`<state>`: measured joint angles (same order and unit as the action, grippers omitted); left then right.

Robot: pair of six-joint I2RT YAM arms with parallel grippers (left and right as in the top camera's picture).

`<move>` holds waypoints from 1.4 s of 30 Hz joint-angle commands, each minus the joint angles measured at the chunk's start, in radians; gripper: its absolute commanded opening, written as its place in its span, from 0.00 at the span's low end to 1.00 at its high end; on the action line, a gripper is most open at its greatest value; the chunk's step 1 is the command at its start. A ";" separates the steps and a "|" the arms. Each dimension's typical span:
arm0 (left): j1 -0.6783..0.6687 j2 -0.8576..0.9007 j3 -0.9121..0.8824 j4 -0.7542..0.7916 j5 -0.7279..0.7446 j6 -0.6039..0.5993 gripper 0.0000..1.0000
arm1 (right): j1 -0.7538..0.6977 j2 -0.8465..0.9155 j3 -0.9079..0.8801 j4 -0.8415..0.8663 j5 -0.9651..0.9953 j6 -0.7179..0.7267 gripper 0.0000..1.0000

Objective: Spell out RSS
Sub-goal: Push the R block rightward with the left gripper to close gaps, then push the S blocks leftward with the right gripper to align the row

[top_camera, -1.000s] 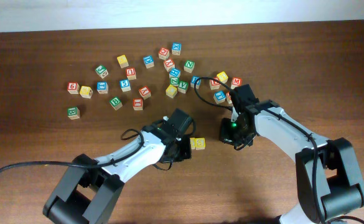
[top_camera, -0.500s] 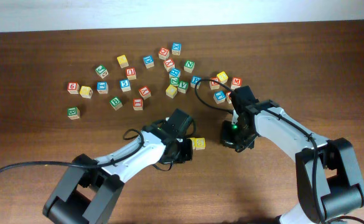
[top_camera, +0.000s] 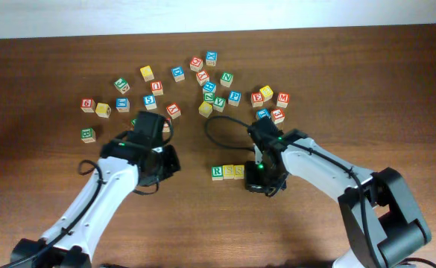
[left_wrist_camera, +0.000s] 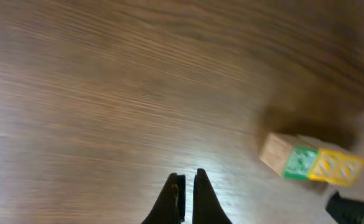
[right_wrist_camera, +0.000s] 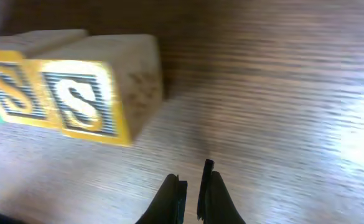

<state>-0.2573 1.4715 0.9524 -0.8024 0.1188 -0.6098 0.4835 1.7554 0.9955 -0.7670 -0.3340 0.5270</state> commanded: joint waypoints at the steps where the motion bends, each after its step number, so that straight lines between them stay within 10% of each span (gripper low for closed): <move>1: 0.090 -0.006 0.005 -0.019 -0.064 0.012 0.00 | 0.029 0.007 -0.005 0.028 -0.002 0.013 0.04; 42: 0.185 -0.006 0.000 -0.056 -0.063 0.024 0.00 | 0.054 0.007 -0.005 0.143 0.009 0.032 0.04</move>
<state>-0.0715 1.4715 0.9524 -0.8562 0.0666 -0.6018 0.5282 1.7554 0.9955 -0.6262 -0.3332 0.5507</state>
